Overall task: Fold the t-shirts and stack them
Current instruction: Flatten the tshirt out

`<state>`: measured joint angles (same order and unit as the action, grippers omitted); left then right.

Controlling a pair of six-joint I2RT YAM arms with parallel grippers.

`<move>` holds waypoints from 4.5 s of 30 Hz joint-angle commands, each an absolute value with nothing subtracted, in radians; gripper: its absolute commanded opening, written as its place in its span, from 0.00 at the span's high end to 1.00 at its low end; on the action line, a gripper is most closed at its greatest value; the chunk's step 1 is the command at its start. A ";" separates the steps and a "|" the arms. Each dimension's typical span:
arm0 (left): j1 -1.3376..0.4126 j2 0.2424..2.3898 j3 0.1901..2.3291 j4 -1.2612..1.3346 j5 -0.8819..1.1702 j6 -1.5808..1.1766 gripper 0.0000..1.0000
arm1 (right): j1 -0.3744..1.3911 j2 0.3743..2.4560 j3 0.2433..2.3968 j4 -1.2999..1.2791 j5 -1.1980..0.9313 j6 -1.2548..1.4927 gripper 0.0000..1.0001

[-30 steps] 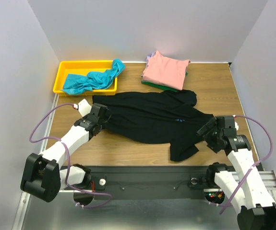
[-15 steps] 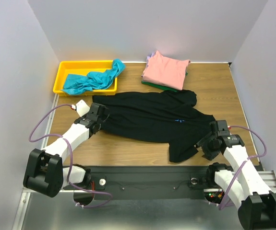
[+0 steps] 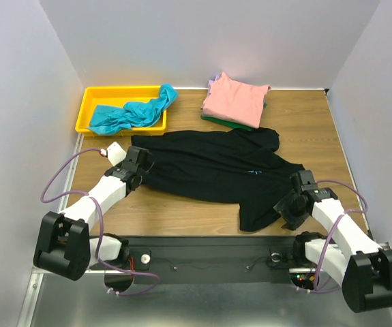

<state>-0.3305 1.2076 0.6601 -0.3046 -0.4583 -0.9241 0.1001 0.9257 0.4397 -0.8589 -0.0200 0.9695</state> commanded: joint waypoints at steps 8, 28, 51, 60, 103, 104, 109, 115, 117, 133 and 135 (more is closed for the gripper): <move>-0.318 1.193 0.638 -0.270 -0.457 -0.900 1.00 | 0.270 1.101 0.494 -0.719 0.130 1.058 0.40; -0.314 1.071 0.664 -0.282 -0.380 -0.858 1.00 | 0.282 0.846 0.509 -0.463 0.262 0.838 0.99; -0.321 0.764 1.524 -0.387 -0.255 -0.697 1.00 | 0.282 0.839 1.767 -0.514 0.332 0.485 1.00; -0.319 0.738 1.873 -0.434 -0.135 -0.644 1.00 | 0.282 0.954 2.241 -0.543 0.060 0.428 1.00; -0.169 1.770 1.186 0.118 -0.384 -0.640 1.00 | 0.252 1.640 1.293 0.092 0.523 0.281 1.00; -0.167 1.790 1.201 0.121 -0.385 -0.643 1.00 | 0.252 1.663 1.310 0.098 0.525 0.270 1.00; -0.156 1.805 1.226 0.124 -0.416 -0.647 1.00 | 0.235 1.782 1.416 0.126 0.509 0.233 0.99; -0.129 1.828 1.284 0.089 -0.405 -0.656 1.00 | 0.212 1.865 1.548 0.127 0.442 0.213 1.00; -0.127 1.833 1.304 0.054 -0.416 -0.663 1.00 | 0.212 1.882 1.583 0.126 0.410 0.192 0.99; -0.100 1.796 1.301 -0.021 -0.390 -0.686 1.00 | 0.212 1.826 1.562 0.088 0.334 0.182 1.00; -0.100 1.779 1.281 -0.025 -0.379 -0.683 1.00 | 0.212 1.769 1.467 0.063 0.340 0.230 0.99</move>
